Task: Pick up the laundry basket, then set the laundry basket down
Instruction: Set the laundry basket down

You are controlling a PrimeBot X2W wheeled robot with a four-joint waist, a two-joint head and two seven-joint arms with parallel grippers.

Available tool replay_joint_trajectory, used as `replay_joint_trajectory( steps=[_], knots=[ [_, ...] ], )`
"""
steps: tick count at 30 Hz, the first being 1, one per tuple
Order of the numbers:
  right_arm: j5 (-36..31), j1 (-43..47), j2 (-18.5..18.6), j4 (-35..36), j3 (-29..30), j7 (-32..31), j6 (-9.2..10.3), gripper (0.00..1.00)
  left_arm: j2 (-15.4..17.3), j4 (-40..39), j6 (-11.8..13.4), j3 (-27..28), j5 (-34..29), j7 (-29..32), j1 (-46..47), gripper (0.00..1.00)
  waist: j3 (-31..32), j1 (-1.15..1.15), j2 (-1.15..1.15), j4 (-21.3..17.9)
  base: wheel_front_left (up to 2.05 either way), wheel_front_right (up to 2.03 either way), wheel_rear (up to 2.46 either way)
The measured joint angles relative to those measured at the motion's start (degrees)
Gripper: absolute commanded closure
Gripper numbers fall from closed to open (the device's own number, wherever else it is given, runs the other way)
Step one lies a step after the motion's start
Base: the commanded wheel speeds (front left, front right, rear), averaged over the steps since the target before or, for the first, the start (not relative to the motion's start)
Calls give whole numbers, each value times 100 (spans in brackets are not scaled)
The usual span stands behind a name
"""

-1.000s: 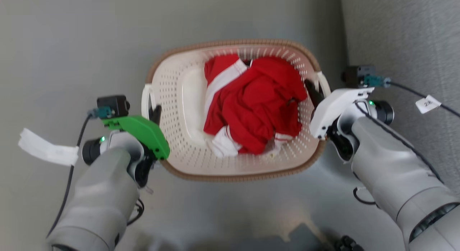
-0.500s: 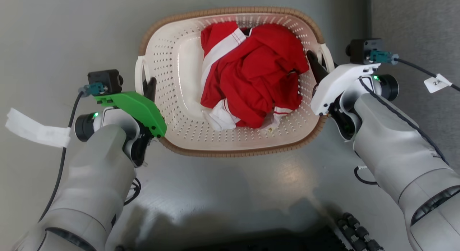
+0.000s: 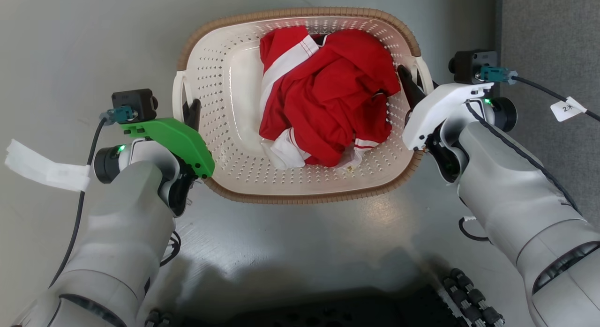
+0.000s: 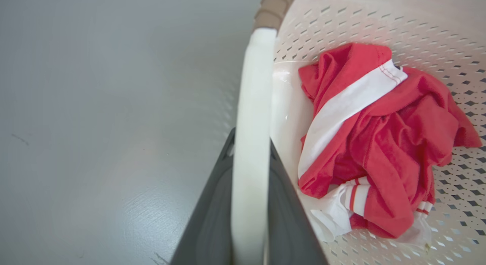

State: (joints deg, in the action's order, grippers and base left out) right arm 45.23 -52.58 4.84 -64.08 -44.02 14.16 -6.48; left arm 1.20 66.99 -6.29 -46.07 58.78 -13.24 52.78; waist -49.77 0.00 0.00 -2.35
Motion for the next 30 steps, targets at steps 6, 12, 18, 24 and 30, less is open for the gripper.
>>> replay_joint_trajectory(
  steps=[6, 12, 18, 24, 30],
  knots=[
    [1, 0, -33, -44, 1, 0, 0, 100, -12, 74, -34, 0, 0, -1, 8, 100, -60, 0, 0, -30, 0, 0, 0],
    [2, -1, -41, -12, 47, 0, 0, 100, -19, 151, -34, 21, -9, -51, 31, 100, -103, 0, 0, -51, 0, 0, 0],
    [1, -21, -45, 60, 81, 0, 0, 100, -18, 222, -34, 42, -16, -53, 122, 100, -135, 0, 0, -52, 0, 0, 0],
    [1, -22, -52, 82, 96, 0, 0, 100, -19, 259, -34, 57, -36, -69, 135, 100, -170, 0, 0, -31, 0, 0, 0],
    [-3, -38, -56, 123, 104, 1, 0, 100, -19, 286, -34, 89, -49, -96, 183, 100, -225, 0, 0, 1, 0, 0, 0]
  ],
)
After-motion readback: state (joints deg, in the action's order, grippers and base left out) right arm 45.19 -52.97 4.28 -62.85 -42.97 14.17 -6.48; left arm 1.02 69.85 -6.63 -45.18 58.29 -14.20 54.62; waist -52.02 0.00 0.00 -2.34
